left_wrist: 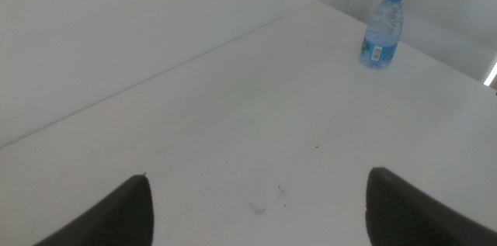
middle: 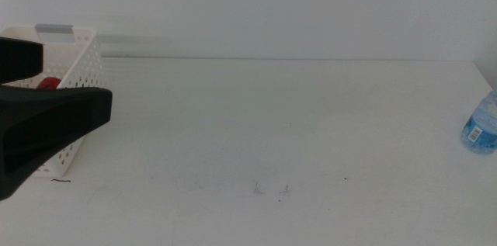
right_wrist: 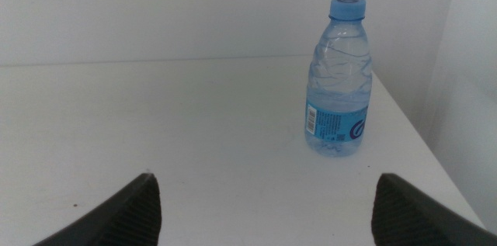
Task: Use arms to grab the bottles and put them into the dustbin to the left of the table.
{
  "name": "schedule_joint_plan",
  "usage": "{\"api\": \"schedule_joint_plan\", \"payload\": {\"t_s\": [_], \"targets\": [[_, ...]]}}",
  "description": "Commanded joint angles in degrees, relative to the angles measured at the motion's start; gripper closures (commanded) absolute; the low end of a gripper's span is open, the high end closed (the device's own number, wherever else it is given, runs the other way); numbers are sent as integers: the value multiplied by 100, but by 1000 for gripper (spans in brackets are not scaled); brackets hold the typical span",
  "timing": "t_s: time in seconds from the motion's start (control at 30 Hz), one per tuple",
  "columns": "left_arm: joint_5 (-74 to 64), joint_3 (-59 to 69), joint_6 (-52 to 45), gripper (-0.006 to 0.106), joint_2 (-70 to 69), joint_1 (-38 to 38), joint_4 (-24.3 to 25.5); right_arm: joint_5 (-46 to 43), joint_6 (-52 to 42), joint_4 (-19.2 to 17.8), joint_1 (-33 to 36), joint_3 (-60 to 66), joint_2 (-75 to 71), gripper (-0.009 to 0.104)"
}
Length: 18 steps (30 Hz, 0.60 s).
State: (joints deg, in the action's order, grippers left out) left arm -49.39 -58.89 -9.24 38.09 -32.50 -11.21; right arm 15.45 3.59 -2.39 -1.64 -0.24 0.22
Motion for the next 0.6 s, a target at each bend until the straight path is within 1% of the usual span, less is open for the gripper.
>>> {"api": "schedule_joint_plan", "payload": {"t_s": [0.0,0.07,0.17,0.37,0.43,0.5,0.57], "targets": [[80,7,32,7,-29,-38,23,-85,-62,-150,-32,24,-22,9],[80,7,32,7,-29,-38,23,-245,-62,-175,-32,24,-22,9],[80,7,32,7,-29,-38,23,-481,-62,-69,-32,24,-22,9],[80,7,32,7,-29,-38,23,-821,-62,-69,-32,24,-22,9],[80,7,32,7,-29,-38,23,-989,-35,-148,-32,24,-22,9],[80,7,32,7,-29,-38,23,-1283,13,14,-32,24,-22,9],[80,7,32,7,-29,-38,23,-1545,2,13,-40,24,453,9]]}}
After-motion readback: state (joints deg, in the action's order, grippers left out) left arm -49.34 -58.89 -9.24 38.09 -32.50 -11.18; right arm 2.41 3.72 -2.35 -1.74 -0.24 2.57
